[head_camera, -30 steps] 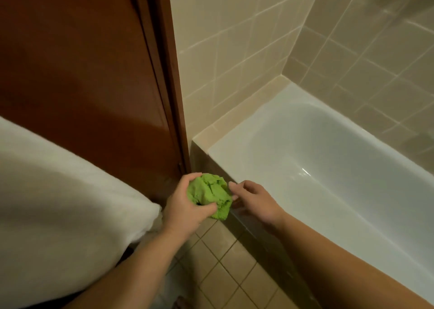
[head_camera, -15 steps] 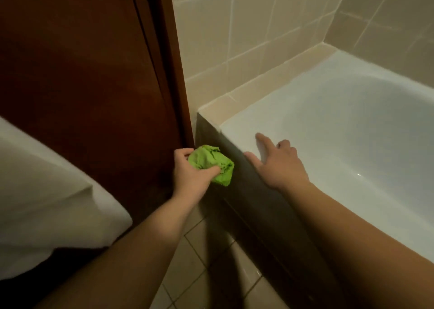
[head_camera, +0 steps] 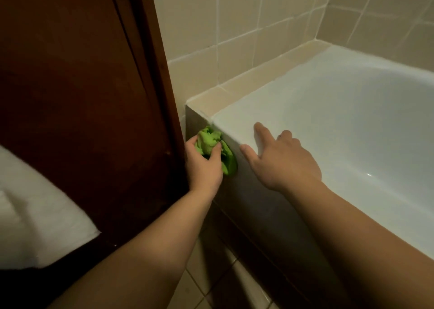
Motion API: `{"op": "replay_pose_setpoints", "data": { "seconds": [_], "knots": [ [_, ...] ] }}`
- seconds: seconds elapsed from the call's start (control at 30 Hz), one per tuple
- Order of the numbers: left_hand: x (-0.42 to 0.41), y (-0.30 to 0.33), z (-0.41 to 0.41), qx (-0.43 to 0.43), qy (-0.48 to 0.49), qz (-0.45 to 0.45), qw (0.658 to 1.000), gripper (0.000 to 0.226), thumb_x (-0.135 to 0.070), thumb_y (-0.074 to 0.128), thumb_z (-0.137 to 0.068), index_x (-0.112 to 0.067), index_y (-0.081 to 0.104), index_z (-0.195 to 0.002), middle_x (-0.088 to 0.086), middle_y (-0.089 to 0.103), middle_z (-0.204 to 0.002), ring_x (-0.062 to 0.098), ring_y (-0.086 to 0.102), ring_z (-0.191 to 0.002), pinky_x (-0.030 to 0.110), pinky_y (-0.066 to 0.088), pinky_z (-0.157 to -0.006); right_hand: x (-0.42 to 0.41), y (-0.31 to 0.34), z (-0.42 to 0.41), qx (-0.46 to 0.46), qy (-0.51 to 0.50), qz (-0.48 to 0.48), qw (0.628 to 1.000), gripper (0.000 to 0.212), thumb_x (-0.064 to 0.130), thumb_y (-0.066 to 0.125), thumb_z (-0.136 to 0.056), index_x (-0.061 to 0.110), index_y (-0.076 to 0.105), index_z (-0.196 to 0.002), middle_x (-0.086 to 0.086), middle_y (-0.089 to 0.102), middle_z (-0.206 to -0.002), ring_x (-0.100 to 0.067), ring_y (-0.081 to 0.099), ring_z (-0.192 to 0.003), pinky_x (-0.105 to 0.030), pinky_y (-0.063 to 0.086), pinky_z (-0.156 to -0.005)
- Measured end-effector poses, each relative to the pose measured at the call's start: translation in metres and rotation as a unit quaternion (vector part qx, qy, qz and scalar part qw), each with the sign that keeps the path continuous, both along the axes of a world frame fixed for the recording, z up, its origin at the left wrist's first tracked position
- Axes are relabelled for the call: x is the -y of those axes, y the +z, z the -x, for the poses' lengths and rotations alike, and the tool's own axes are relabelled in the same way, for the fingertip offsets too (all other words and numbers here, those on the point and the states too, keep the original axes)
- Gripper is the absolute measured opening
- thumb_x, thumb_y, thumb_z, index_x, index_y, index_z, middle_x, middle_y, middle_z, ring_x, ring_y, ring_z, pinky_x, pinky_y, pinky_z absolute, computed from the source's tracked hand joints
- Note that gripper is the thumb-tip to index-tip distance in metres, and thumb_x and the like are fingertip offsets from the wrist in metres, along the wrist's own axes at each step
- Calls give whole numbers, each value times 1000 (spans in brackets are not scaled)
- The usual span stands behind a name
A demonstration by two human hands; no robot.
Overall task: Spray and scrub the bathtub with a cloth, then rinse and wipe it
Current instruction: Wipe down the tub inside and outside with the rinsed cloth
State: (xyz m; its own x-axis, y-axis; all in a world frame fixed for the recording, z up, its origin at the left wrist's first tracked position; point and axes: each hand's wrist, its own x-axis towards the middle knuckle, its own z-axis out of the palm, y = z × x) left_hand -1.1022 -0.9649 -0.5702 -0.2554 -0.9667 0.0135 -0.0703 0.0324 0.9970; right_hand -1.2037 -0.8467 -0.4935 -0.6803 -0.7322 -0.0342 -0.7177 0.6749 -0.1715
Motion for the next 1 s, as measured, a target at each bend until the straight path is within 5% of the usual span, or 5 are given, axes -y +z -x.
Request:
{"op": "replay_pose_setpoints", "data": {
  "seconds": [0.13,0.3,0.47,0.73,1.0],
  "knots": [
    [9,24,9,-6,45,40,998,44,-21,68,-98,-27,50,-138,-3,64,-129,14,63,-116,31,54,-97,-1,0,-1,-9,3,-4,1000,70,76,15,-98,40,6,-157,-18,44,-137,-39,50,-122,-52,48,-91],
    [24,25,18,54,65,52,995,46,-20,59,-102,-23,47,-146,5,56,-145,25,55,-130,23,39,-99,1,-2,0,-15,2,1,1000,68,76,16,-98,39,7,-155,-19,43,-139,-41,51,-119,-54,50,-89],
    [20,20,17,40,8,-9,999,62,-20,56,-99,-33,37,-157,1,51,-152,24,51,-137,45,41,-117,3,-3,0,-11,-6,-10,1000,71,76,15,-98,40,0,-157,-21,43,-137,-42,51,-116,-52,47,-86],
    [22,25,15,24,33,40,998,56,-13,61,-102,-26,46,-154,-1,58,-146,19,54,-133,30,43,-110,0,-3,-2,-10,-6,1,1000,71,75,17,-99,40,-1,-159,-22,46,-134,-41,52,-113,-49,45,-84],
    [7,12,14,-8,11,-58,998,42,-23,62,-101,-37,57,-140,-6,68,-124,20,66,-113,48,56,-99,3,-3,-2,-13,-8,-3,1000,73,74,18,-100,38,-1,-160,-24,45,-134,-41,51,-114,-47,34,-78]
  ]
}}
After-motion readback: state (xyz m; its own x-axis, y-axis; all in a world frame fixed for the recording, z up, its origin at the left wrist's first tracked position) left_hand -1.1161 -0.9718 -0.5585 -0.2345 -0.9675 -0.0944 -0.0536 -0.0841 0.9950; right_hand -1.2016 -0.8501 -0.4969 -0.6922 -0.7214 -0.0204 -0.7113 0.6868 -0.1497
